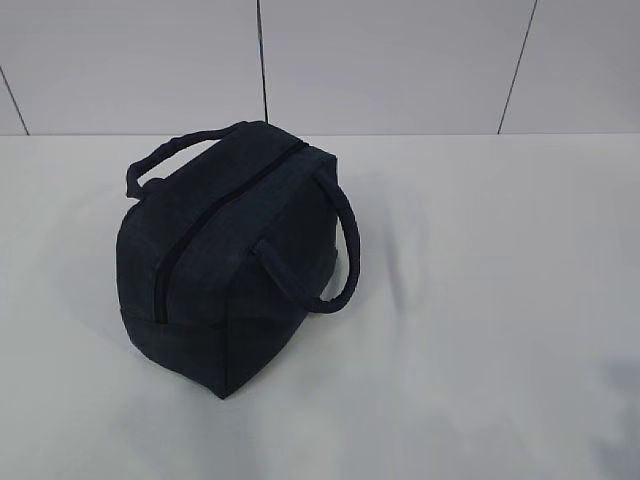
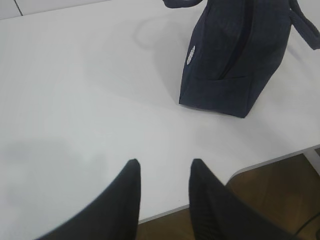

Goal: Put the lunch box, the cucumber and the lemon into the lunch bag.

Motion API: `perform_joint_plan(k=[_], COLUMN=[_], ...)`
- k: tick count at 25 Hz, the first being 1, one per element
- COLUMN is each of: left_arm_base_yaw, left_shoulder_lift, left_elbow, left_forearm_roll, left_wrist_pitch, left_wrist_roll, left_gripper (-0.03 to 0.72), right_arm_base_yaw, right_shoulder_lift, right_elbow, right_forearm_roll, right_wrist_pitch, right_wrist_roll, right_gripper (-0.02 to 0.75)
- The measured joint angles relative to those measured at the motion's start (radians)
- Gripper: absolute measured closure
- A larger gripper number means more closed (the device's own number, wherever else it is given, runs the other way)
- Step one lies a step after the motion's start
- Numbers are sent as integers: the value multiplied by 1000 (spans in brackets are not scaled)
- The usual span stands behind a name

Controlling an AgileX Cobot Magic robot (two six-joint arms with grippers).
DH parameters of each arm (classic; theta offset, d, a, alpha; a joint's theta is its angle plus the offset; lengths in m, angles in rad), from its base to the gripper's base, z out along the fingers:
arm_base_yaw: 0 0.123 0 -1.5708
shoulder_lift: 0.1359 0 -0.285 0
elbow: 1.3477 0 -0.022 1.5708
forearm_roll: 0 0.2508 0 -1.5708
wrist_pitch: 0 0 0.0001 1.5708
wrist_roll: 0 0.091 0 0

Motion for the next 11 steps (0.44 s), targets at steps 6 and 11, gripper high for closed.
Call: perform_joint_plan(k=[6, 11], left_arm_base_yaw=[0, 0], left_shoulder_lift=[0, 0], left_elbow=[0, 0], left_forearm_roll=[0, -2], left_wrist_pitch=[0, 0], left_wrist_roll=[0, 0], left_gripper=[452, 452], right_arm_base_yaw=[0, 0], right_shoulder_lift=[0, 0], right_elbow=[0, 0], right_forearm_roll=[0, 0], right_wrist_pitch=[0, 0], right_wrist_roll=[0, 0], right_gripper=[297, 297])
